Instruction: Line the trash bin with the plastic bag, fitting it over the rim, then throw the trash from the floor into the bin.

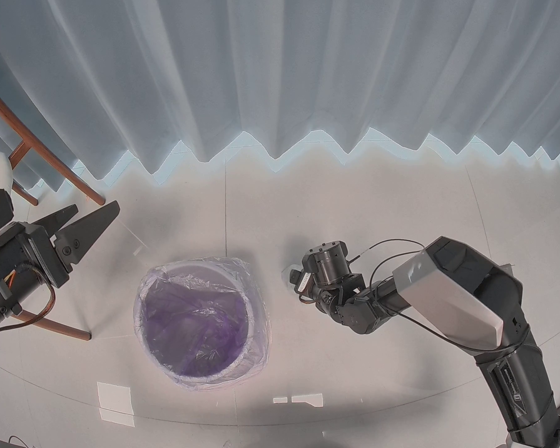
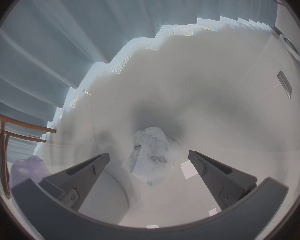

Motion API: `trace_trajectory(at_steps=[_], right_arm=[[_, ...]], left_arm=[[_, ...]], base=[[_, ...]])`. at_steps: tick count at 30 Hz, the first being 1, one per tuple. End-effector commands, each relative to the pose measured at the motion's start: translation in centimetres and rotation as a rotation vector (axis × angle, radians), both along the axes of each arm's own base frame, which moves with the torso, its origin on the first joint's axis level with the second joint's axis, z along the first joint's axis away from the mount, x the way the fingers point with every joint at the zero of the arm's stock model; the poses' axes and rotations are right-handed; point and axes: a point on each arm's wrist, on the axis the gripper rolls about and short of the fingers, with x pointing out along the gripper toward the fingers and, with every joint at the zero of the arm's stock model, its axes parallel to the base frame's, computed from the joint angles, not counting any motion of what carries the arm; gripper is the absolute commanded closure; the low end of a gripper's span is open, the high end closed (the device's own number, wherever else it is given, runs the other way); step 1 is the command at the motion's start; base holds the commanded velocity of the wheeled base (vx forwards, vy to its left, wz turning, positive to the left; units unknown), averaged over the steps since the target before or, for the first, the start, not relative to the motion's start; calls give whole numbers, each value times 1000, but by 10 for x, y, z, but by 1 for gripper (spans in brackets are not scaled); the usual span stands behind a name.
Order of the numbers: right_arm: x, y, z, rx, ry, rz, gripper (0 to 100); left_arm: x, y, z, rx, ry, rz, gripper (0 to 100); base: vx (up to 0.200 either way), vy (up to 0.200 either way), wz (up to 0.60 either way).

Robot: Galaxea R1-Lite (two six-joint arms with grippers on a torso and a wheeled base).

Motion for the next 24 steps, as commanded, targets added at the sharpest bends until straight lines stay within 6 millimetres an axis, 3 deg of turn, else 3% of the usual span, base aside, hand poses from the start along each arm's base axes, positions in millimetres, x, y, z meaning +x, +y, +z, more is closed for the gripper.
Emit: trace_trajectory(at_steps=[1, 7, 9, 19, 20, 24], right_arm=[[7, 6, -28, -36, 2, 4, 0], [16, 17, -26, -38, -43, 25, 0], [22, 20, -38, -58, -55, 37, 0], [29, 23, -35, -55, -62, 34, 0], [29, 23, -34, -53, -62, 33, 100], [29, 23, -34, -50, -61, 31, 100]], left_arm=[[0, 0, -1, 0, 3, -1, 0], [0, 0, -1, 2, 2, -2, 0], [0, 0, -1, 3, 5, -4, 0], [0, -1, -2, 3, 8, -5, 0], [0, 0, -2, 3, 6, -5, 0], [-1, 0, -2, 3, 5, -5, 0]], base=[[0, 0, 0], [0, 0, 0], [0, 0, 0], [0, 0, 0], [0, 0, 0], [0, 0, 0]])
